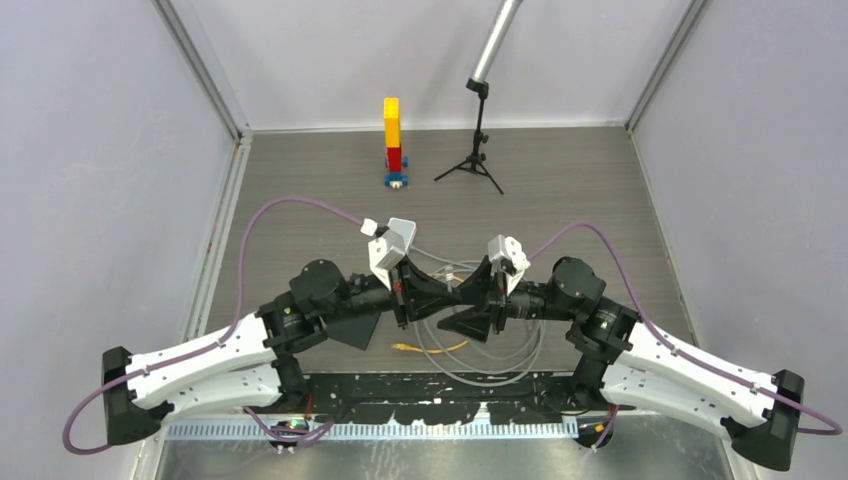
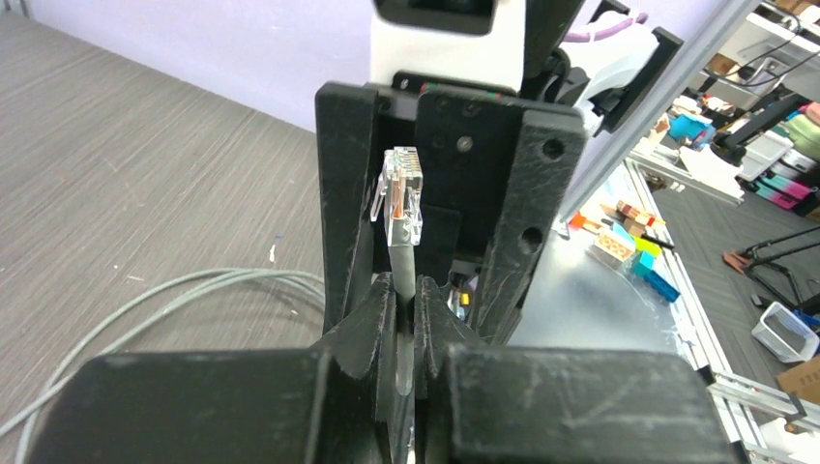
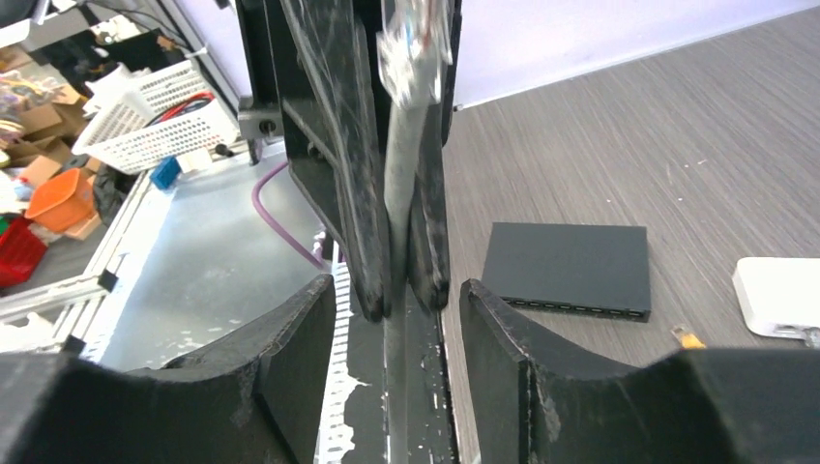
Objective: Insert the plug into the switch port
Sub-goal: Pick up the connector from the center of the board.
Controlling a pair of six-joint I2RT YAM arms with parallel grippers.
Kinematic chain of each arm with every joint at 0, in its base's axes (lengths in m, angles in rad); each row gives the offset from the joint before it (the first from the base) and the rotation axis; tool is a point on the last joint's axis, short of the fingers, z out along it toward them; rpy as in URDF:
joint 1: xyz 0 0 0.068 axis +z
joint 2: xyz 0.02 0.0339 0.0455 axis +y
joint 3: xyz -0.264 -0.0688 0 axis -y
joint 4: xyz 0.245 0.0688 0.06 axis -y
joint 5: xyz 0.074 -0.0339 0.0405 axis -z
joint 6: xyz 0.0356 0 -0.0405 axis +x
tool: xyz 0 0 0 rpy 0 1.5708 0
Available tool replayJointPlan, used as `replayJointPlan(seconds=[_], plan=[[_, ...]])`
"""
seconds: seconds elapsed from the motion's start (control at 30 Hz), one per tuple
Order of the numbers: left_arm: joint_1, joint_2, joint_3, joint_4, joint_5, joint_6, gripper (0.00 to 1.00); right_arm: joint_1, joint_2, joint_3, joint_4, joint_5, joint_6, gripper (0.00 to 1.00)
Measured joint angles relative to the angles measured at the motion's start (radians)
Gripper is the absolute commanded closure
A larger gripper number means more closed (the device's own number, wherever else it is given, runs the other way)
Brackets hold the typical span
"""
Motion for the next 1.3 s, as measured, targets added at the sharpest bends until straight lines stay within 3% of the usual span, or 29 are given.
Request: replayJointPlan(seconds=[0.1, 0.27, 0.37, 0.43, 0.57, 0.73, 0.93, 1.13, 1.2, 1.3], plan=[[0.000, -0.012, 0.000, 0.018, 0.006, -0.001, 1.00, 0.000, 0.000, -0.025, 0.035, -0.030, 0.011, 0.55], [0.000, -0.037, 0.000, 0.042, 0.008, -0.004, 0.98, 0.000, -0.001, -0.051, 0.087, -0.057, 0.025, 0.97], [0.000, -0.040, 0.000, 0.043, -0.009, -0.011, 0.47, 0.000, -0.001, -0.055, 0.100, -0.049, 0.026, 0.99], [0.000, -0.044, 0.000, 0.039, -0.053, -0.024, 0.23, 0.000, 0.000, -0.051, 0.080, -0.010, 0.015, 1.00], [0.000, -0.054, 0.002, -0.004, -0.176, -0.040, 0.15, 0.000, 0.032, -0.013, -0.025, 0.106, -0.026, 1.00], [0.000, 0.011, 0.072, -0.128, -0.370, -0.050, 0.22, 0.000, 0.098, 0.070, -0.158, 0.259, -0.075, 1.00], [0.000, 0.116, 0.139, -0.217, -0.589, -0.070, 0.43, 0.000, 0.142, 0.119, -0.227, 0.349, -0.105, 0.99], [-0.008, 0.145, 0.153, -0.245, -0.669, -0.120, 0.57, 0.000, 0.144, 0.119, -0.252, 0.393, -0.113, 0.99], [-0.010, 0.150, 0.154, -0.242, -0.669, -0.132, 0.70, 0.000, 0.148, 0.119, -0.251, 0.404, -0.116, 1.00], [-0.011, 0.159, 0.154, -0.229, -0.657, -0.158, 0.99, 0.000, 0.156, 0.119, -0.251, 0.420, -0.118, 0.99]])
